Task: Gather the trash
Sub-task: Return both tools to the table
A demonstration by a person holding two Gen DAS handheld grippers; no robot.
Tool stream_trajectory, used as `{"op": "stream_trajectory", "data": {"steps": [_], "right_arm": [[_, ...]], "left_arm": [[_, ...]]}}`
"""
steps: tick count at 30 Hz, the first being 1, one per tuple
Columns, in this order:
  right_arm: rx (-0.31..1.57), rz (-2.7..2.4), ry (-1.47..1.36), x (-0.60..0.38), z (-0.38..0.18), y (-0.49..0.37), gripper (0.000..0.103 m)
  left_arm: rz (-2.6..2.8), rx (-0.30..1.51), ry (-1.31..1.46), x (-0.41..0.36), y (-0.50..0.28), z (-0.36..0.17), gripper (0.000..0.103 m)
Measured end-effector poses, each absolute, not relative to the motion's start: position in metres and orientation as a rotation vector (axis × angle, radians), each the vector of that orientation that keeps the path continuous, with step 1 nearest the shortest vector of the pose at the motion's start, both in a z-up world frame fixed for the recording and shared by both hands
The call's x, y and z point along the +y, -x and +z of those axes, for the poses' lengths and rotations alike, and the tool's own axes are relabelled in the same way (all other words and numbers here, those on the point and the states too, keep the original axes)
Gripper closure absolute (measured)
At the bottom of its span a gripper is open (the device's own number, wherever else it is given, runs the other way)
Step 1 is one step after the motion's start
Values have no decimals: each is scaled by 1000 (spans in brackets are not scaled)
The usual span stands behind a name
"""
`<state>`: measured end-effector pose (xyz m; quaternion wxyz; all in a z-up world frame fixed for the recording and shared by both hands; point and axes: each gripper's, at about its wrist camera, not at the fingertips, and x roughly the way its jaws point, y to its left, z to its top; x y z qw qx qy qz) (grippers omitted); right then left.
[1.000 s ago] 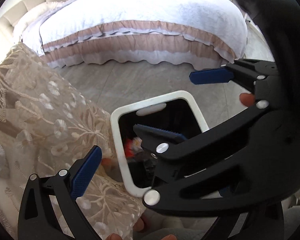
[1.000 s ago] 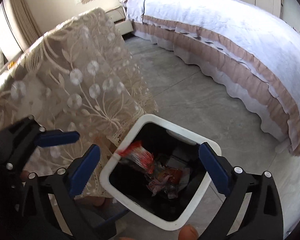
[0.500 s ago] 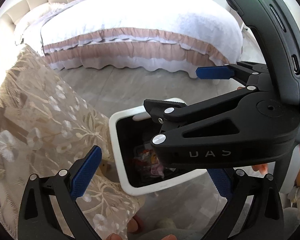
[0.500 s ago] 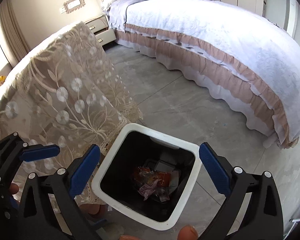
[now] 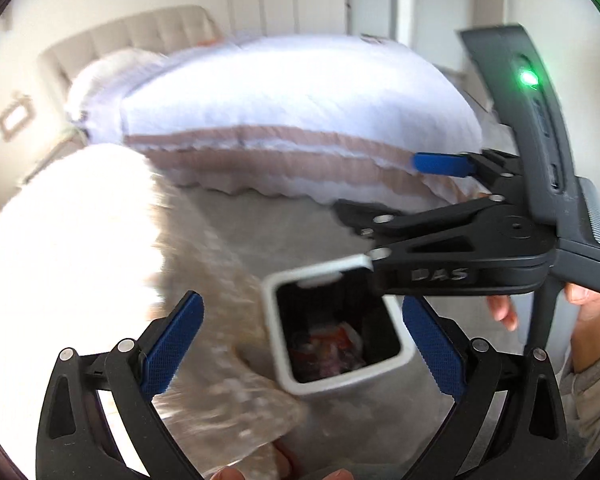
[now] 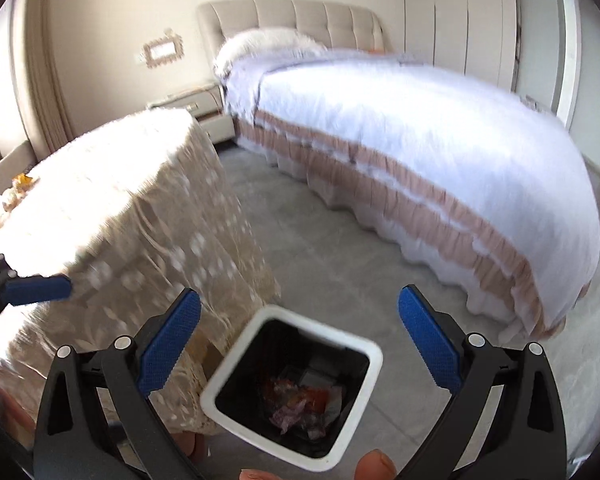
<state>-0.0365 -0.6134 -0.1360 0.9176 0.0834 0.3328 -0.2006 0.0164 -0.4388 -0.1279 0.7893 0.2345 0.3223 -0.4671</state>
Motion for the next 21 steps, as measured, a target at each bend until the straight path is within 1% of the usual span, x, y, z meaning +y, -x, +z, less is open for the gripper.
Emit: {"op": "stream_trajectory", "data": {"steps": [8, 14, 21], "right_arm": [[512, -351, -116, -570, -85, 34, 5], [465, -238, -119, -533, -61, 18, 5], [406, -137, -60, -467, -45, -12, 5]], "left_arm": [[-845, 603, -370, -364, -34, -85, 5], [-748, 547, -290, -311, -38, -63, 5], [-580, 488, -237, -256, -64, -51, 5]]}}
